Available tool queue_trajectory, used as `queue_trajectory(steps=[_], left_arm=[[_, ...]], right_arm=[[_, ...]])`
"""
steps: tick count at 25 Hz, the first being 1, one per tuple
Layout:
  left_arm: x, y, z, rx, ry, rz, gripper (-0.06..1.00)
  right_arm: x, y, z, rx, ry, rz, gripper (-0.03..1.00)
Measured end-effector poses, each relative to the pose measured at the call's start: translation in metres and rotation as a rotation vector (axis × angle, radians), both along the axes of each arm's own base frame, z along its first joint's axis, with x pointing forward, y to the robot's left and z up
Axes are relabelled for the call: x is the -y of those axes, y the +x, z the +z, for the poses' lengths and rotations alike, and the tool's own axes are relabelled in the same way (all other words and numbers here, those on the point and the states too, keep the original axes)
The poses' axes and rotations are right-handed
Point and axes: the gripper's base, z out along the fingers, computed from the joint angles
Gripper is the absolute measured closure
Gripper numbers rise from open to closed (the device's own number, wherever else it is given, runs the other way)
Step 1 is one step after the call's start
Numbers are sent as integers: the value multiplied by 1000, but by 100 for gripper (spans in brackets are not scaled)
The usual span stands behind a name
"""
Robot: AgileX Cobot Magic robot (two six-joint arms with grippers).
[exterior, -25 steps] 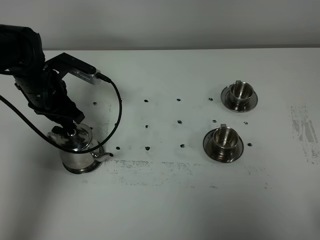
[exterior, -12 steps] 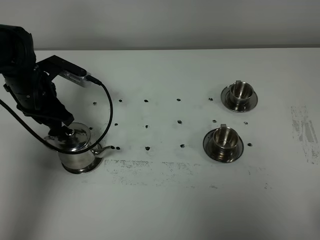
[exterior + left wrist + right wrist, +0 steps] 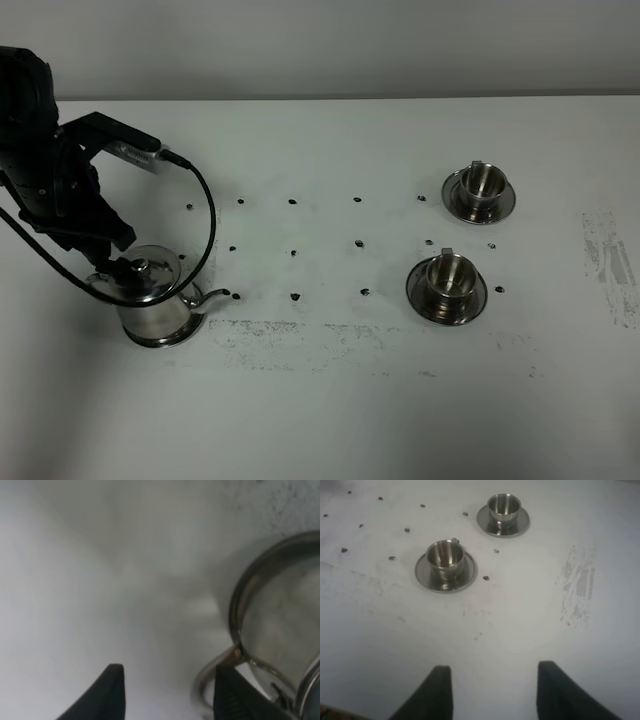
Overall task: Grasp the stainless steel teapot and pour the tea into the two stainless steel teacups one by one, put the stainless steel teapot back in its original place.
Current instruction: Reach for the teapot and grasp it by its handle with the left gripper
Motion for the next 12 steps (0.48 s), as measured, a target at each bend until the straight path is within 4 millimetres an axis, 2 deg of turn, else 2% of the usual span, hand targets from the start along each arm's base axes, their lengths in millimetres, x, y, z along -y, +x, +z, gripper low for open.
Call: queue_trajectory(steps=[3, 6, 12], left_arm=[[-8, -4, 20, 104, -17, 25, 54], [-17, -20, 26, 206, -54, 83, 54], [-33, -59, 9, 321, -205, 384, 54]], right_arm=[[0, 0, 0, 0, 0, 0, 58], [0, 0, 0, 0, 0, 0, 58], [0, 0, 0, 0, 0, 0, 58]])
